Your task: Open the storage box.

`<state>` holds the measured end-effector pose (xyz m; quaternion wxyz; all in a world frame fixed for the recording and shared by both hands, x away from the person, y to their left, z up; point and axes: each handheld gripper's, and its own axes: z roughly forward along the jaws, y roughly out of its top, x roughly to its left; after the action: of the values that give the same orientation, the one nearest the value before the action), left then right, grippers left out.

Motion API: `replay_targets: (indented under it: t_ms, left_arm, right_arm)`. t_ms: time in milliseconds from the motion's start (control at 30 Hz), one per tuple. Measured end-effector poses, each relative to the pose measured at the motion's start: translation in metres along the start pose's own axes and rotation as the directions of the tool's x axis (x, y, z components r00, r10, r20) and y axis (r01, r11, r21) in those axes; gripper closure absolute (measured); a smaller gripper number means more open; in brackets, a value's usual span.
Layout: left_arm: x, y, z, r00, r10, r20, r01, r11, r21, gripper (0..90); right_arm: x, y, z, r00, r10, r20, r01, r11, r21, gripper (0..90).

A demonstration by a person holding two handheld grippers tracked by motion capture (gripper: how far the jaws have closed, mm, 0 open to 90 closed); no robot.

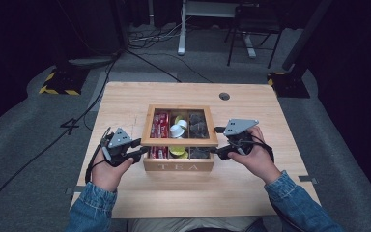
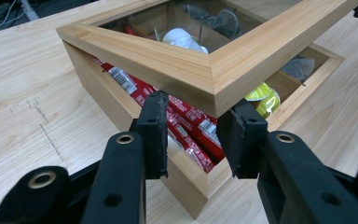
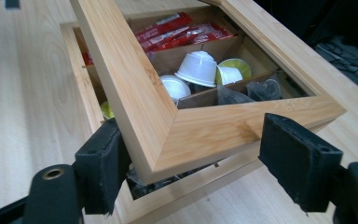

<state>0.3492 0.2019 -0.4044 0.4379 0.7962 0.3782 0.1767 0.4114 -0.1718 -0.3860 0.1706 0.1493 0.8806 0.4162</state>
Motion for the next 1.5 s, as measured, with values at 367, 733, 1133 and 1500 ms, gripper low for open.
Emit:
replay_targets:
  t_ms: [367,733,1133,1500]
  left_arm:
    - [-0.001,-0.001,0.0,1.0,-0.002,-0.009,0.002,1.0,-0.003,61.0]
    - [0.003,0.002,0.002,0.9997,0.008,-0.025,-0.009,0.9984,-0.056,49.4]
    - [0.011,0.003,0.001,0.9993,0.006,-0.037,-0.009,0.9975,-0.07,45.7]
    - [0.016,0.003,0.002,0.9988,-0.003,-0.05,-0.001,0.9979,-0.064,42.4]
  right_arm:
    - [0.002,0.002,0.001,0.9997,-0.019,0.014,0.019,1.0,0.02,25.2]
    - [0.0,0.019,-0.014,0.9959,-0.065,0.063,0.066,0.998,-0.018,38.4]
    - [-0.02,0.049,-0.028,0.9933,-0.091,0.072,0.095,0.994,-0.052,53.8]
    - [-0.045,0.074,-0.031,0.9942,-0.076,0.076,0.081,0.994,-0.071,56.7]
